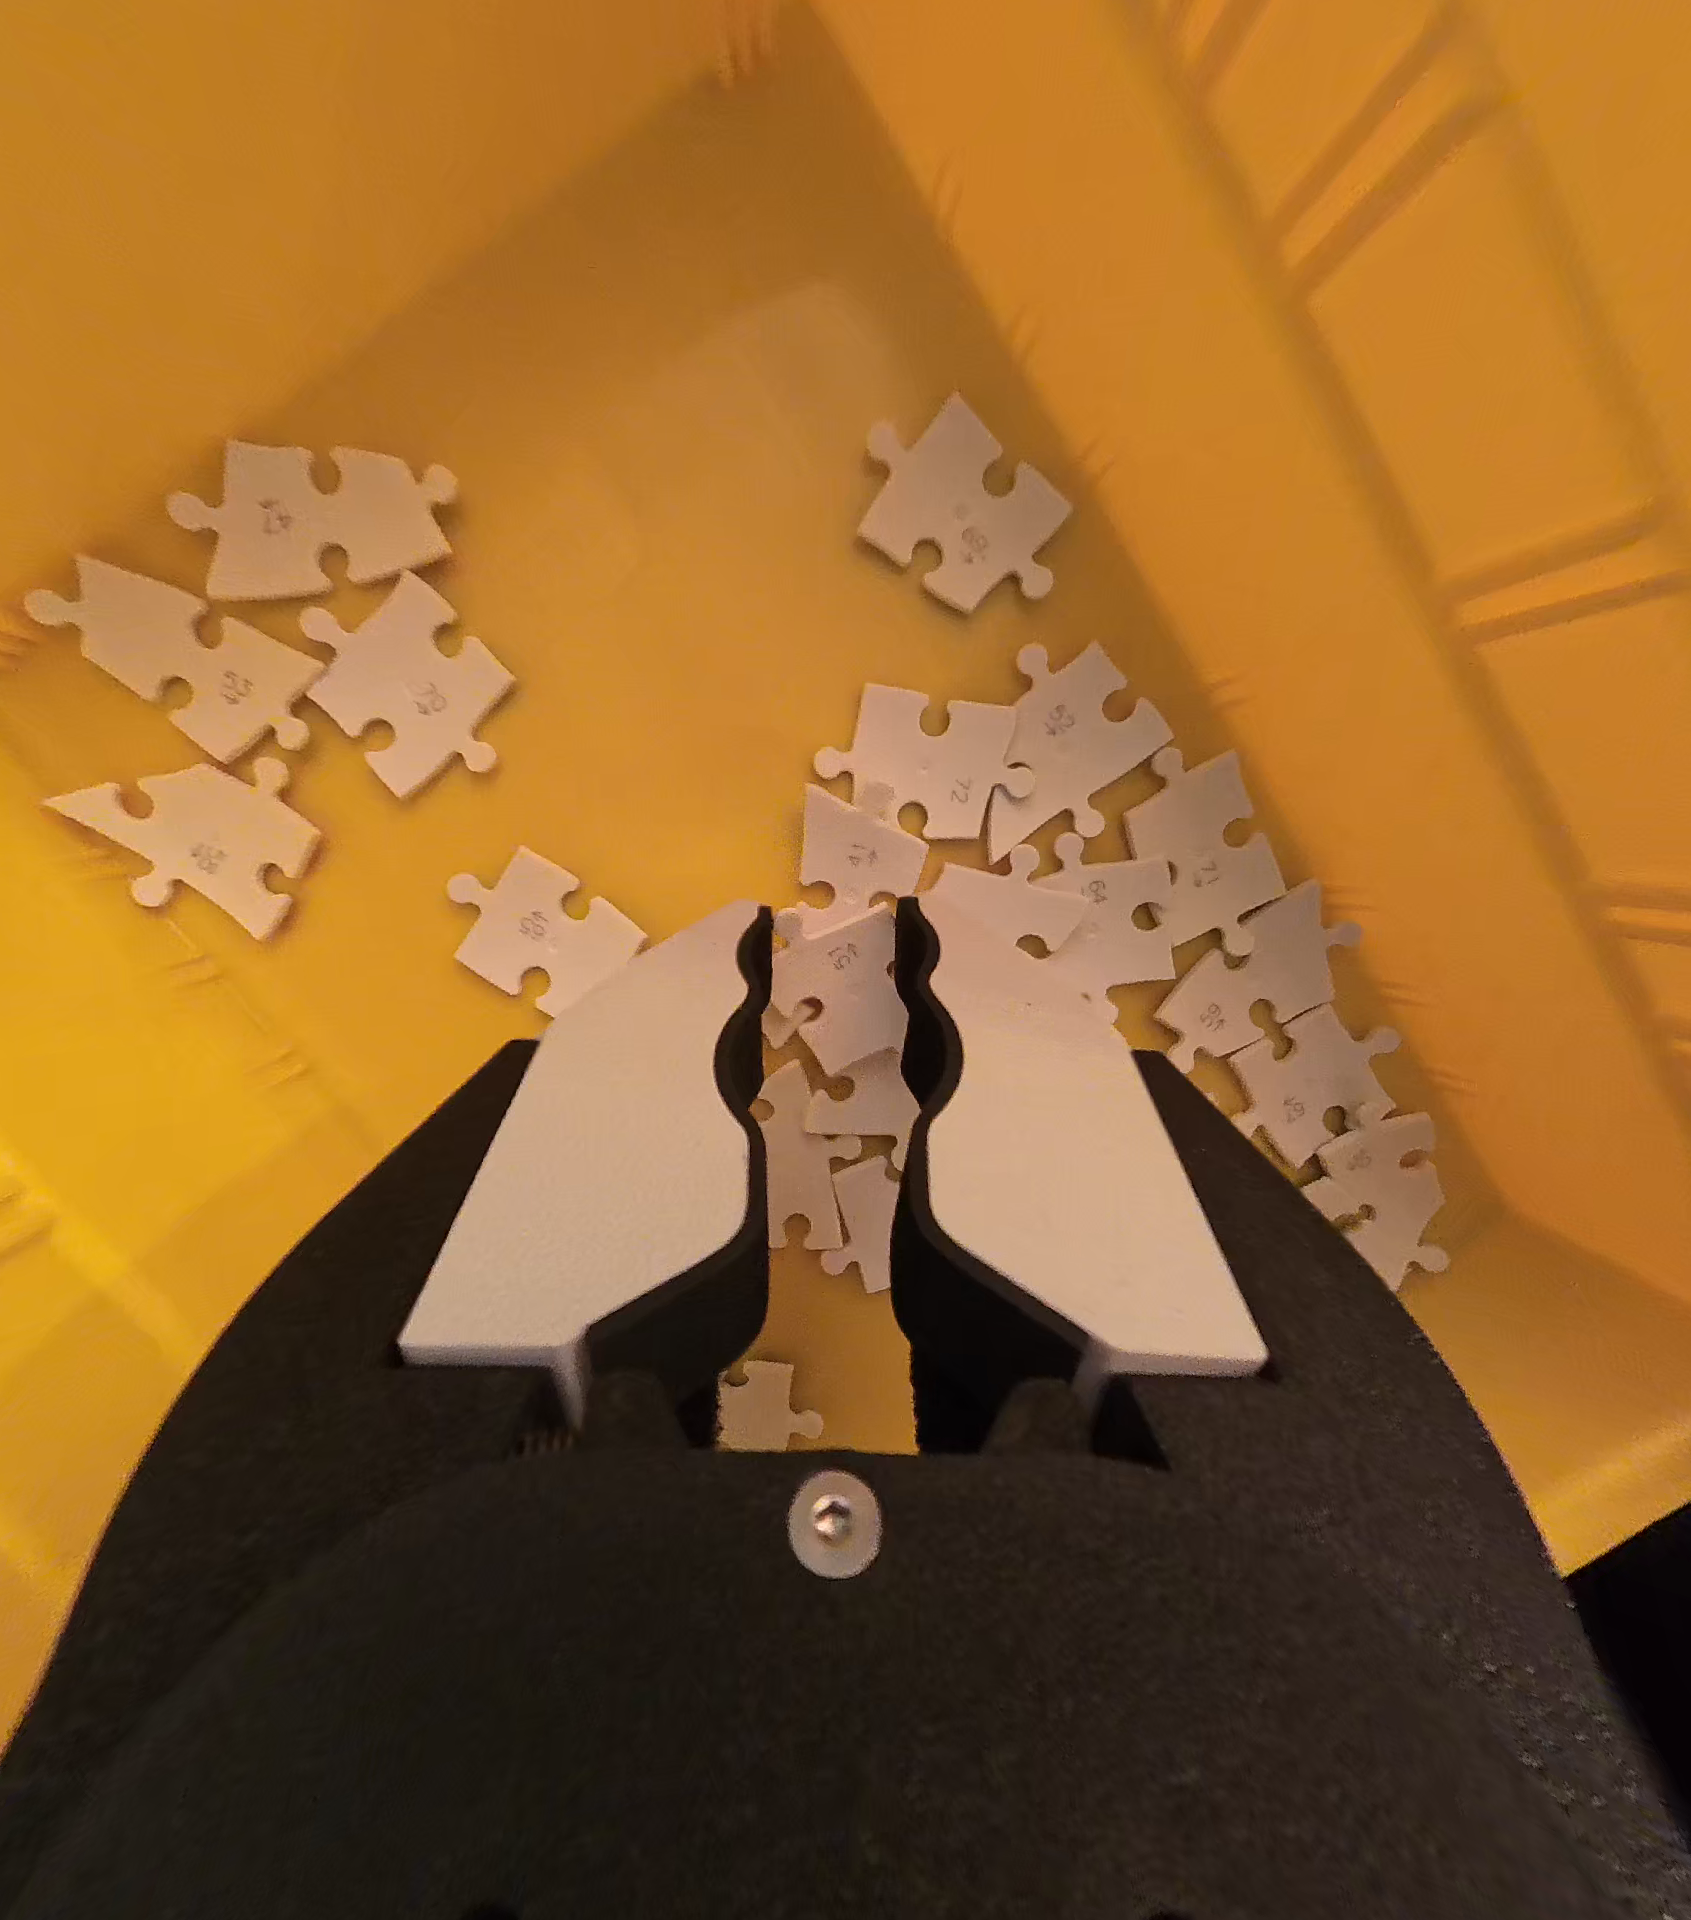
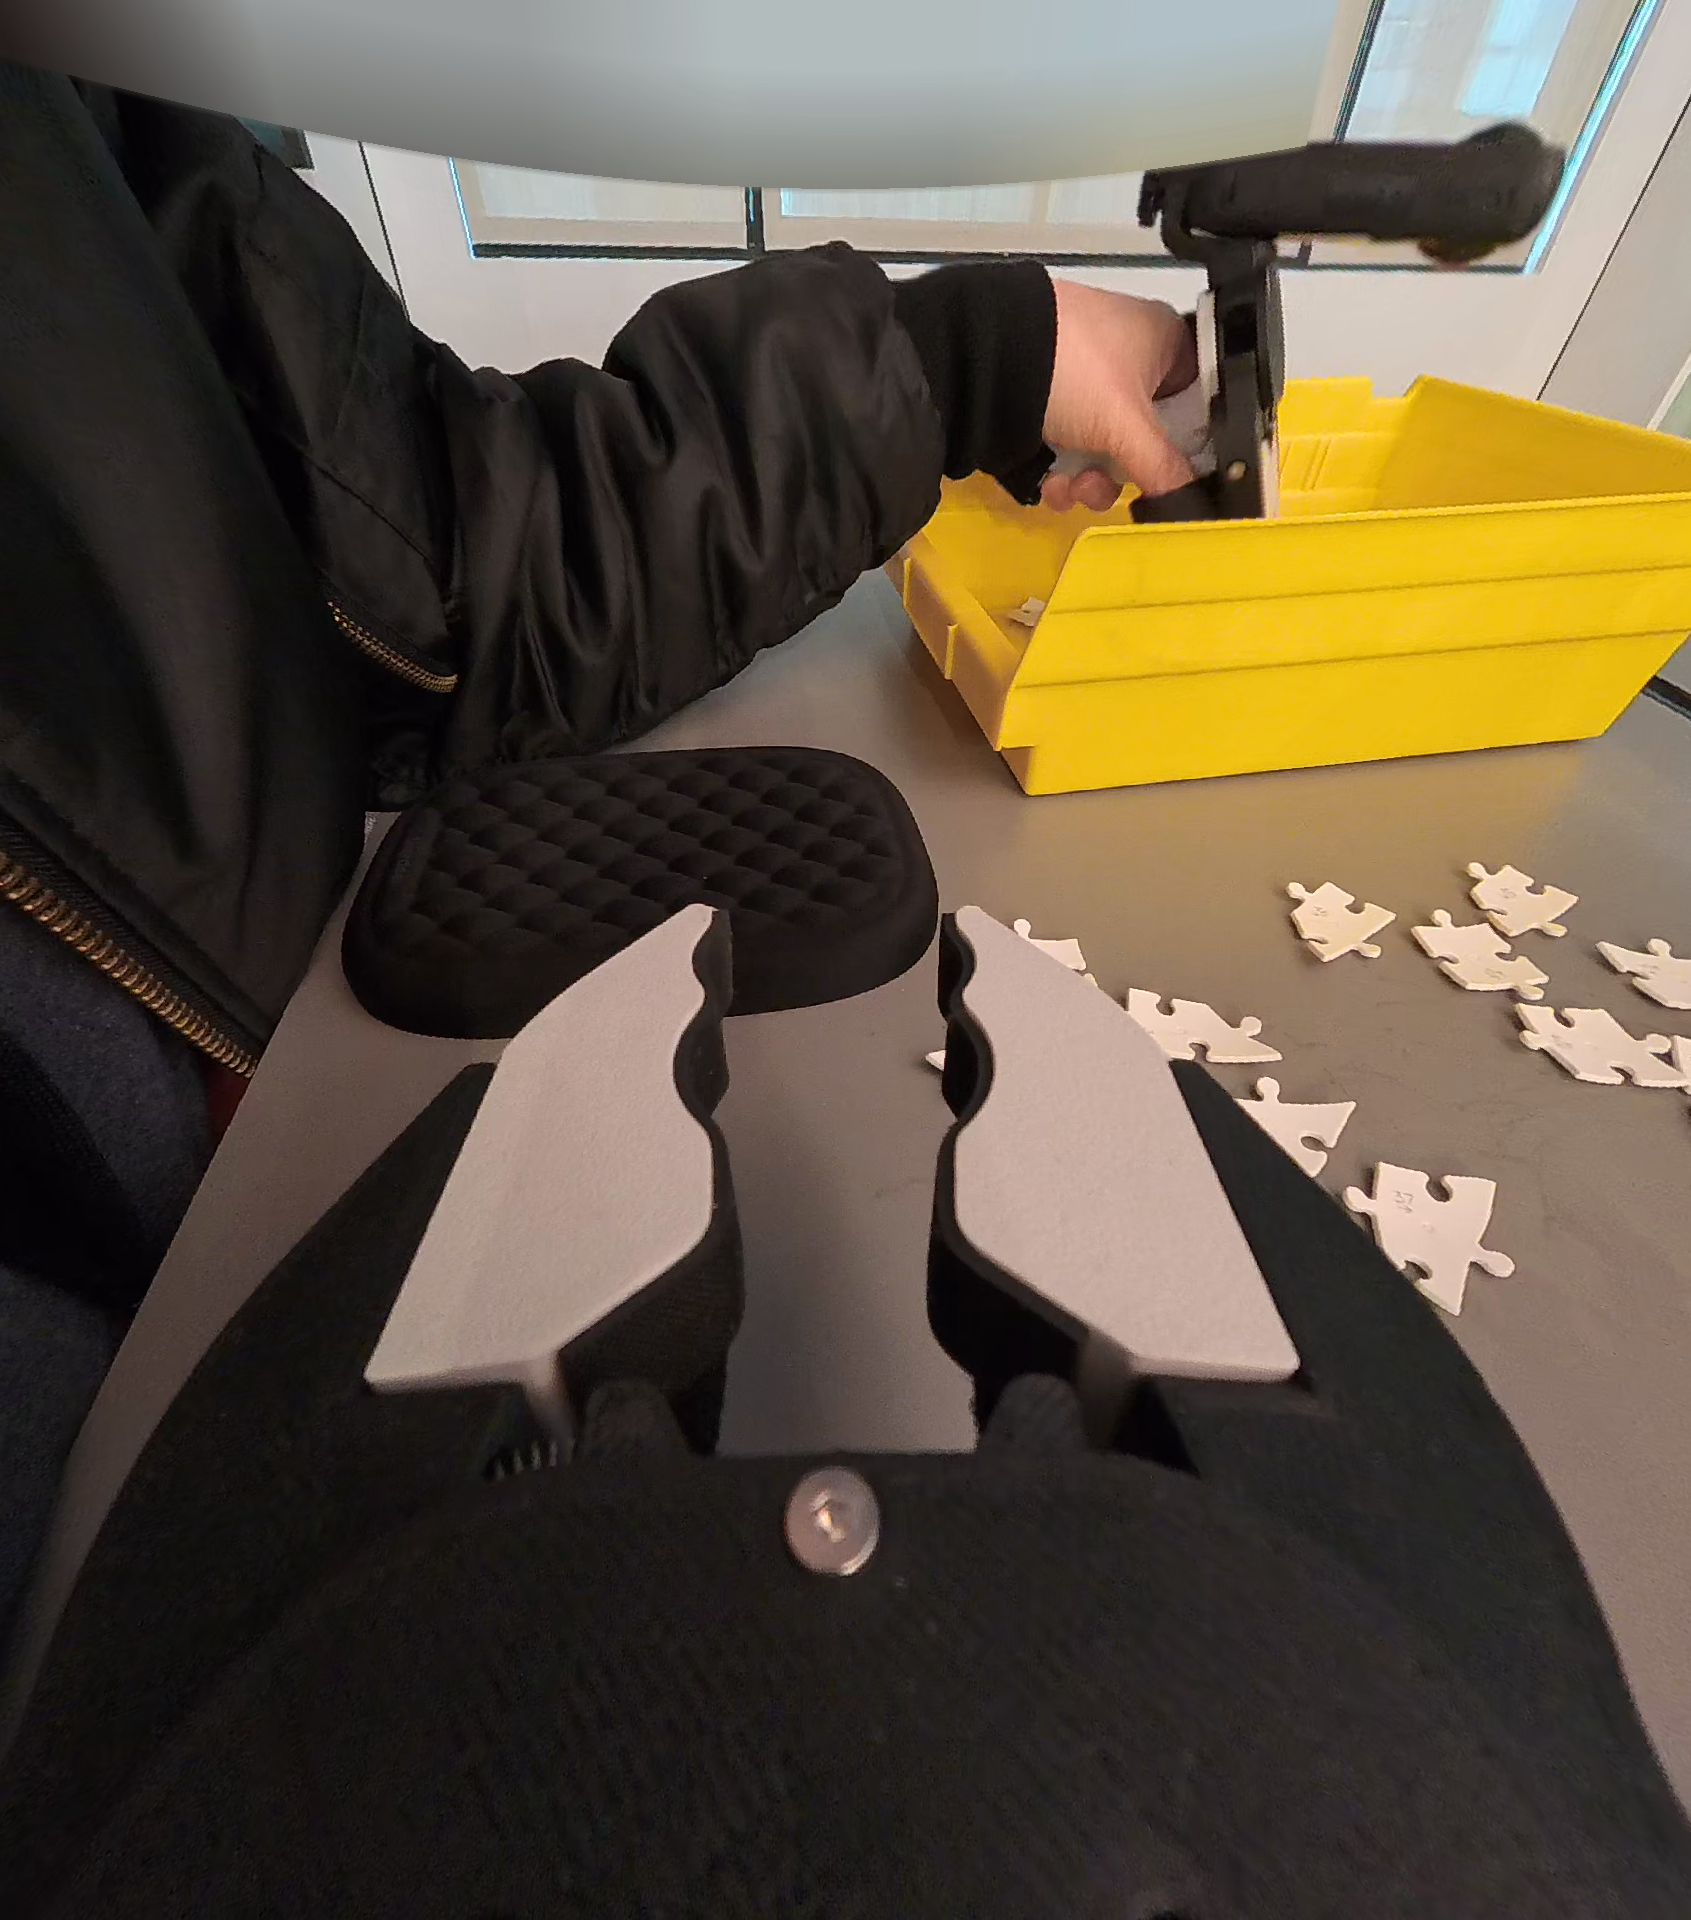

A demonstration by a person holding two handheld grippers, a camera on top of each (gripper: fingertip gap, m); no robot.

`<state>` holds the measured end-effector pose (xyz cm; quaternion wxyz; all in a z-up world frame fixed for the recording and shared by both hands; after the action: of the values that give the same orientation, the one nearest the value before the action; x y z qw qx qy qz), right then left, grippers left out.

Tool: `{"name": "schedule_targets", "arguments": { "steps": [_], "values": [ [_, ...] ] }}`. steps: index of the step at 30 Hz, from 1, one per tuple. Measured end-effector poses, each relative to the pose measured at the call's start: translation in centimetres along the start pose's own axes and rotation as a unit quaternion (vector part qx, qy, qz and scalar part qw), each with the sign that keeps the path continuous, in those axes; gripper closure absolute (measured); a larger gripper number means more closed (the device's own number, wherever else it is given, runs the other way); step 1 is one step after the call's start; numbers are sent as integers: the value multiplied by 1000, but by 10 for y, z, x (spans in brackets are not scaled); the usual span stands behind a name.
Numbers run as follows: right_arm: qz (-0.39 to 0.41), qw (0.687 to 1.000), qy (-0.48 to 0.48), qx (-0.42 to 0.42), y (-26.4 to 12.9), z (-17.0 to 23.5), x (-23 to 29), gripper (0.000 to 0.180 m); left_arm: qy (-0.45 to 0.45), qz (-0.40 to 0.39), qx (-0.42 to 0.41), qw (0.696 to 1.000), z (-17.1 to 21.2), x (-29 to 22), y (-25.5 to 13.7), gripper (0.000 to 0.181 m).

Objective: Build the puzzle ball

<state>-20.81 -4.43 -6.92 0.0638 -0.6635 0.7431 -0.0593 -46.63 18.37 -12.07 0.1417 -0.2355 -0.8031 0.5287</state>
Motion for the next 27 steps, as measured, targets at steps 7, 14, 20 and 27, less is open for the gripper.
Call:
{"name": "schedule_targets", "arguments": {
  "steps": [7, 14, 20, 27],
  "values": [
    [-3, 1000, 0, -1, 0, -1, 1, 141, -33, -49, -78, 995, -20, 14, -31, 159],
    [-4, 1000, -4, 3, 2, -1, 1, 141, -56, -77, -80, 992, -31, 20, -30, 159],
    [-8, 1000, -9, 7, 3, 0, 5, 141, -38, -90, -67, 993, -36, 22, -8, 159],
    [-10, 1000, -7, 8, 3, 1, 5, 141, -53, -71, -89, 992, -40, 23, 0, 146]
  ]
}}
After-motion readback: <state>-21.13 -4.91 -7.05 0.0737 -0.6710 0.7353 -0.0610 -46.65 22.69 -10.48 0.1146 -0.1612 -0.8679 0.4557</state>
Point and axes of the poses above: each gripper's, where its closed fingertips meet, y out along the fingers, z out of its underside, x = y × z across the jaws, the point moved 2 cm from there along -y, back along the fingers, and after that the axes turned 1 degree about -z, right-handed, at the moved point
